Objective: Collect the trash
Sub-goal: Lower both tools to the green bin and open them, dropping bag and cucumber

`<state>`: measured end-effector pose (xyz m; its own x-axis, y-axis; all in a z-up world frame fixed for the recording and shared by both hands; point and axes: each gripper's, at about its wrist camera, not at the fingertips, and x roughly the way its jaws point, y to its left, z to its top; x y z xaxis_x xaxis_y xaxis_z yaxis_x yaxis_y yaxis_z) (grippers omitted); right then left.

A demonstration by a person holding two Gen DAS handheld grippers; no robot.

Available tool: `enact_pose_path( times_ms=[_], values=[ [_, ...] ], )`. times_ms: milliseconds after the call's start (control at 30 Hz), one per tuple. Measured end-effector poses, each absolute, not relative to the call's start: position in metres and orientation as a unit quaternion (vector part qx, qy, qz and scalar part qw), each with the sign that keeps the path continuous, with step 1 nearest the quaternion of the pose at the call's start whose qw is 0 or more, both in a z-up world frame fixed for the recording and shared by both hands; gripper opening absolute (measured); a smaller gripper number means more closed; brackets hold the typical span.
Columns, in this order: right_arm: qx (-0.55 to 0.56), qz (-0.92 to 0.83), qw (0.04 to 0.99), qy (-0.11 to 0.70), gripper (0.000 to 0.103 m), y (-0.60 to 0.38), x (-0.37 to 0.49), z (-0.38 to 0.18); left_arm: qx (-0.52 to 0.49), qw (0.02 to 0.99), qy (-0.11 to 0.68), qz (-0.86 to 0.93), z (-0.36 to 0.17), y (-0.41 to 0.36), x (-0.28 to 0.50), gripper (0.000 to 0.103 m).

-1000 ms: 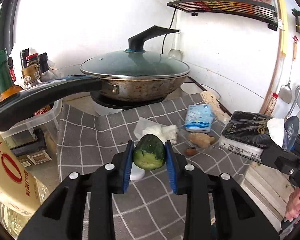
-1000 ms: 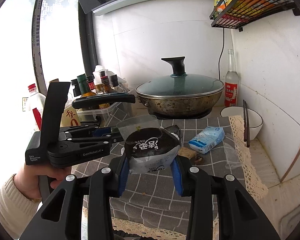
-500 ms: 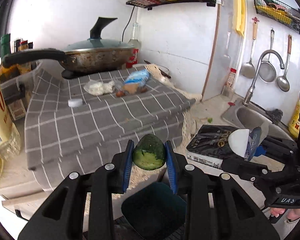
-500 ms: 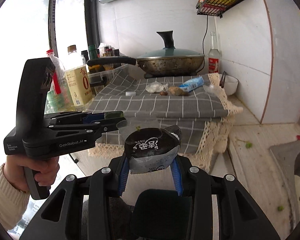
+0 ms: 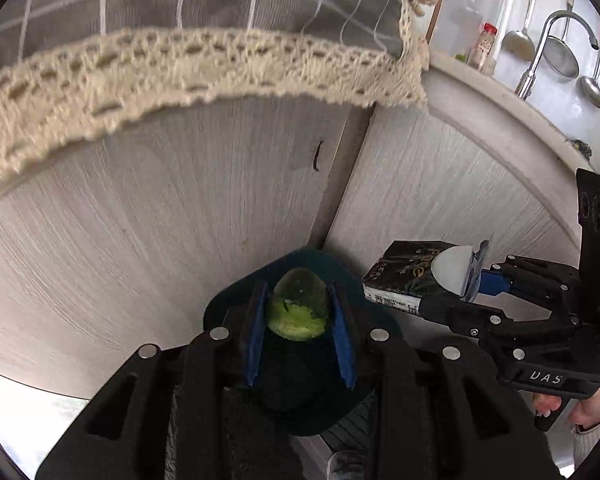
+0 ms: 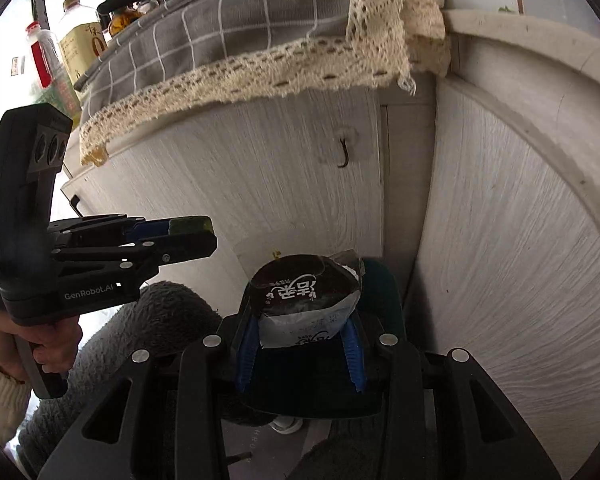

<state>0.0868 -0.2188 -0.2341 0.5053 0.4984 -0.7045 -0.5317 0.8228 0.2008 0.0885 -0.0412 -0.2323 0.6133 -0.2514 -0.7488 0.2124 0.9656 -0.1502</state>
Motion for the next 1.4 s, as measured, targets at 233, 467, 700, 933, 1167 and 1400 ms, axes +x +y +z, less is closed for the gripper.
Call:
enact_pose_path(
  times_ms=[233,467,700,933,1167,1400],
  values=[
    [-0.047,0.295,0.861,0.412,0.038,-0.204,0.092,-0.277,-0.023,0.883,0.449,-0.134,-0.280,-0.036,0.105,0.033],
    [-0.039,0.292,0.853,0.431,0.038,-0.198,0.091,-0.305,-0.038,0.877,0.461,-0.132,-0.299,-0.024,0.109,0.033],
    [-0.057,0.312,0.845,0.431,0.069,-0.185,0.101,-0.313,-0.033,0.869,0.476,-0.130,-0.308,-0.029,0.113,0.033],
    [-0.018,0.254,0.870,0.423,0.075,-0.224,0.110,-0.312,-0.034,0.865,0.482,-0.133,-0.319,-0.039,0.120,0.033],
    [-0.015,0.212,0.883,0.419,0.075,-0.232,0.119,-0.314,-0.028,0.855,0.497,-0.146,-0.325,-0.050,0.124,0.033],
    [-0.009,0.206,0.883,0.422,0.075,-0.236,0.118,-0.312,-0.018,0.852,0.499,-0.156,-0.325,-0.055,0.125,0.056]
  ],
)
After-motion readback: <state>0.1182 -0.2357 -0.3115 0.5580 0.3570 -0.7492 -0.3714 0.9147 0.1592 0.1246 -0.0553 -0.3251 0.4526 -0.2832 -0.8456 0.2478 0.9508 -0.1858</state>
